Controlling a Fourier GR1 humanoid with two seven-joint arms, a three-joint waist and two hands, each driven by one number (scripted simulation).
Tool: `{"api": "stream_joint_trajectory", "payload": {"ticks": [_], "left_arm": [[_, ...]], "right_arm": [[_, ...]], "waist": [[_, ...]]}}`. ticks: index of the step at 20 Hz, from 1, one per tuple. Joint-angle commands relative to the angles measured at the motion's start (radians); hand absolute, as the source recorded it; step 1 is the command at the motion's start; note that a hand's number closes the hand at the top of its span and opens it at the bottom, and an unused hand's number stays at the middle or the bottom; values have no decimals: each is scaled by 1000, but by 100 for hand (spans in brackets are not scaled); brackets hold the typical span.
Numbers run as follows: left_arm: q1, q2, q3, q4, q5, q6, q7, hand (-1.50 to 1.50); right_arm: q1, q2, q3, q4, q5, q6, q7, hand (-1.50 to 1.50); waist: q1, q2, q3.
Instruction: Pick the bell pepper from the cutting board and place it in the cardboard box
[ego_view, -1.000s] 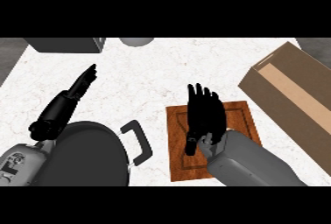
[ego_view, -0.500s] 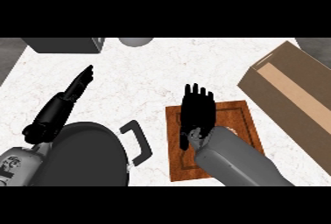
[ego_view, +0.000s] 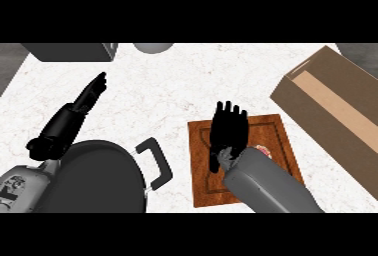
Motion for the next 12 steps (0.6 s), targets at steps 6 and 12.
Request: {"api": "stream_joint_trajectory", "payload": {"ticks": [6,12], "left_arm": [[22,-32,30,18,-47,-6,-36,0],[-2,-20,66,18,-19,-57,1,0]], "right_arm": [[54,83,-38,12,84,65,154,-150],[88,54,-81,50,135,80,101,-150]], "waist": [[-1,1,0],[-1,1,0]]}}
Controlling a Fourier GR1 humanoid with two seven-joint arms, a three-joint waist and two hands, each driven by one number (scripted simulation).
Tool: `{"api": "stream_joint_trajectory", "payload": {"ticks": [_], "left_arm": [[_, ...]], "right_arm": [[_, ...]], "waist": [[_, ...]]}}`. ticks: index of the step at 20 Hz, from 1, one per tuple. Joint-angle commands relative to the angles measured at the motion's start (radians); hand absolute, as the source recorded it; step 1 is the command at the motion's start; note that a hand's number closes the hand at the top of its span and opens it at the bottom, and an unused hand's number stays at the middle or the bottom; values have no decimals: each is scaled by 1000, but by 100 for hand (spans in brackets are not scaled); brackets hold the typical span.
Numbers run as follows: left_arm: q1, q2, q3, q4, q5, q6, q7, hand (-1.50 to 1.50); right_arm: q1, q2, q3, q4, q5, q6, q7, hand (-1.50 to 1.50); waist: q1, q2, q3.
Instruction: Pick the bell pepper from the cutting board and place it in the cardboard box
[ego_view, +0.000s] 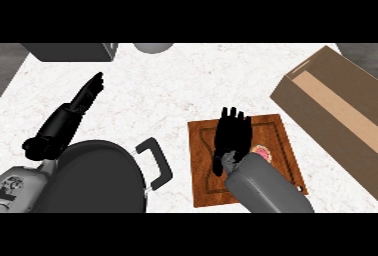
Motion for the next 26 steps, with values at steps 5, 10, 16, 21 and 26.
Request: {"api": "stream_joint_trajectory", "payload": {"ticks": [5,10,16,21,26], "left_arm": [[34,-31,1,-44,-44,-7,8,0],[-44,-52,61,34,-53,-71,19,0],[31,-90,62,-39,-100,-53,23,0],[51,-67,95,-66,-86,-109,28,0],[-3,-83,91,-21,-85,-96,21,0]], "right_arm": [[14,47,-76,103,71,12,69,-150],[20,36,-98,133,119,43,-102,150],[73,-10,-57,101,250,-23,-191,150],[44,2,-57,110,278,-69,-318,150],[-9,-39,-62,54,104,-102,-732,150]], "waist": [[8,2,0],[4,3,0],[5,2,0],[10,2,1],[21,10,3]]}}
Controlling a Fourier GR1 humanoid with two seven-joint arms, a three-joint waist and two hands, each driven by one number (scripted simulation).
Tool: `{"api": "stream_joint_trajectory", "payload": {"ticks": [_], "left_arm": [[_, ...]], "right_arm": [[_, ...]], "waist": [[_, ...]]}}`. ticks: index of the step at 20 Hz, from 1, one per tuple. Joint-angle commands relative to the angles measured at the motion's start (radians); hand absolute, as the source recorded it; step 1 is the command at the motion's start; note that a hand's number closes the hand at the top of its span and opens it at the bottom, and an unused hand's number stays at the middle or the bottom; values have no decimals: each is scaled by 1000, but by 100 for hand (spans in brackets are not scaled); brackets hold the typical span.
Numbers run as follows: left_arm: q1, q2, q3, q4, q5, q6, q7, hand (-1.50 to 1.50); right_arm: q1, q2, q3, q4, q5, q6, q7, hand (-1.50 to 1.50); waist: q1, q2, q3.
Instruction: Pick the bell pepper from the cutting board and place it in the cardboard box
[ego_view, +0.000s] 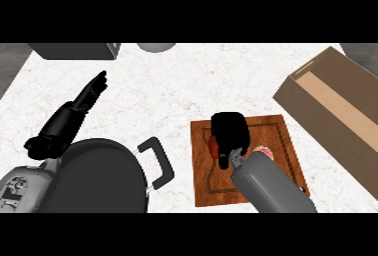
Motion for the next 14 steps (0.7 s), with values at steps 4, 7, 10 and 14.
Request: {"api": "stream_joint_trajectory", "payload": {"ticks": [4,7,10,14], "left_arm": [[4,-13,4,14,-34,17,-6,0],[24,-11,12,-7,-28,-6,-13,0],[45,-37,7,-59,-27,12,37,0],[17,-32,24,-55,-32,4,59,0]], "right_arm": [[-59,-104,-57,-28,-68,-134,-404,150],[-63,-125,-53,-131,-35,-121,-406,150],[-80,-158,-58,-237,16,-90,-366,150],[-89,-171,-150,-413,-1,-32,-262,150]], "waist": [[-6,1,0],[-12,-4,0],[-14,-6,-1],[-25,-8,-1]]}}
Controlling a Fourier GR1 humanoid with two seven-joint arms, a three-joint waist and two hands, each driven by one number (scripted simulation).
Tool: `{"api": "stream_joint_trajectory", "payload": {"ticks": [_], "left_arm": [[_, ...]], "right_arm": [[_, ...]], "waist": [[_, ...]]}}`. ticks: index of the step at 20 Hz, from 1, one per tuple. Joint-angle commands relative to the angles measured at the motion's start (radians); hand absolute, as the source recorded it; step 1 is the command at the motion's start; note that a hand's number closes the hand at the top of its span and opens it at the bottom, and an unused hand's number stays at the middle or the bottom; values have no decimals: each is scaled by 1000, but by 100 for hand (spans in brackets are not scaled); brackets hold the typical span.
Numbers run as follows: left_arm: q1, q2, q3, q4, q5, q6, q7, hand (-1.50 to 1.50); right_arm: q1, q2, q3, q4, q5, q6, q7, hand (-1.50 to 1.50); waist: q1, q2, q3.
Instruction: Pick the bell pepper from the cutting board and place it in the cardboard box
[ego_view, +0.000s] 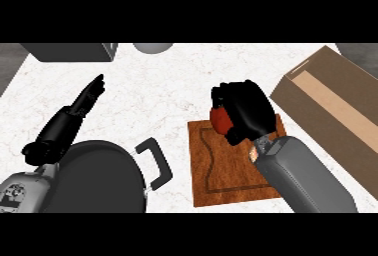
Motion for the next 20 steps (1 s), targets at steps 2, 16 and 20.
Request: {"api": "stream_joint_trajectory", "payload": {"ticks": [2,16,20], "left_arm": [[-2,-5,26,49,-1,-4,-42,0],[16,-16,35,22,-40,-38,-63,0],[-9,-23,42,0,-27,-42,-4,0]], "right_arm": [[-13,-34,-124,-208,7,11,128,150],[-75,-136,-559,-63,-83,-52,210,150],[-39,-281,-615,89,-94,-41,37,150]], "waist": [[-23,-3,-1],[8,4,0],[11,6,0]]}}
